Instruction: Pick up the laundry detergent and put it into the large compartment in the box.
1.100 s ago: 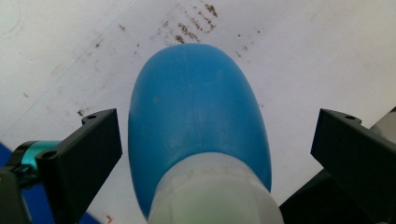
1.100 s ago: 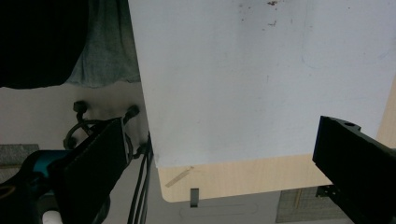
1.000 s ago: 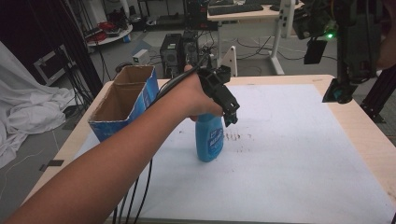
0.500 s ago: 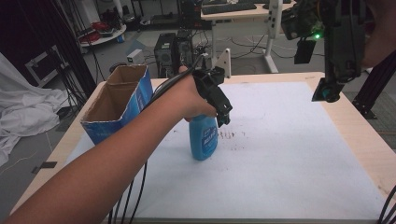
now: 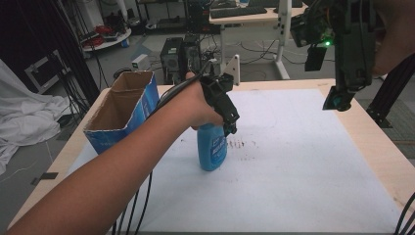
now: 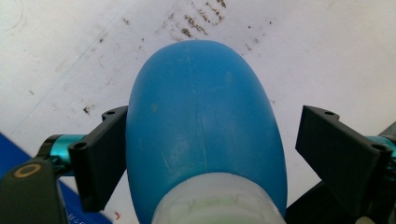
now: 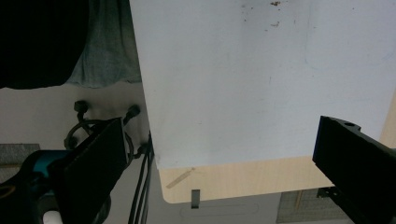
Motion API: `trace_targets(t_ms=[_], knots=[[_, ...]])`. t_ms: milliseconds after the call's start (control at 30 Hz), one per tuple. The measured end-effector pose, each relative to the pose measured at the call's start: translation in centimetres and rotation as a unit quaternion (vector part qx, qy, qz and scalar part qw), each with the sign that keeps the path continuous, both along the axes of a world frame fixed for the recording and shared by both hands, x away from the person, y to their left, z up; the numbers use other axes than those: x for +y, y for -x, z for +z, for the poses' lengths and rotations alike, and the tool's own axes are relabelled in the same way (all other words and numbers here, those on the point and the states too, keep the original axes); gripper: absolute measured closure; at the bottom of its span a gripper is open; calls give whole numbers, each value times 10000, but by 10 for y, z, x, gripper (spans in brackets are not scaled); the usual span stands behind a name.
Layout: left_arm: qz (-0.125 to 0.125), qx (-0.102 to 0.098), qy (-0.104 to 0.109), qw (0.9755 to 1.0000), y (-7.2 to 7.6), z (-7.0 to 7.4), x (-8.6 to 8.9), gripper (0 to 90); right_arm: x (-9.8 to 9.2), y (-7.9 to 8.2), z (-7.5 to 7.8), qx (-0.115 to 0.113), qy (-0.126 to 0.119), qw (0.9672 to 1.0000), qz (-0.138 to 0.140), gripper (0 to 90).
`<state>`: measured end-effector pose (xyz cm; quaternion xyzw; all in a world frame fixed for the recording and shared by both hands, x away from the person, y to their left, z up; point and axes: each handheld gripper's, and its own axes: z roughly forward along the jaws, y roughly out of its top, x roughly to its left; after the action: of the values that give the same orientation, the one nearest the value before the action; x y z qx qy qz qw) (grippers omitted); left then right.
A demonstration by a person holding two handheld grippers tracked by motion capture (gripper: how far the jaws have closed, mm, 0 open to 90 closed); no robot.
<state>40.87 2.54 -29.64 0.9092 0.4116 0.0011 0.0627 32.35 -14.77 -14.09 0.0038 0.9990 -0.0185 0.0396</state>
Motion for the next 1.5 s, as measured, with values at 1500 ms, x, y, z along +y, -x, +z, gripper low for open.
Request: trace_targets(t_ms=[1500], knots=[[-201, -55, -282, 9994, -3, 0, -1, 346, 3, -1, -1, -2, 25, 10000, 31, 22]])
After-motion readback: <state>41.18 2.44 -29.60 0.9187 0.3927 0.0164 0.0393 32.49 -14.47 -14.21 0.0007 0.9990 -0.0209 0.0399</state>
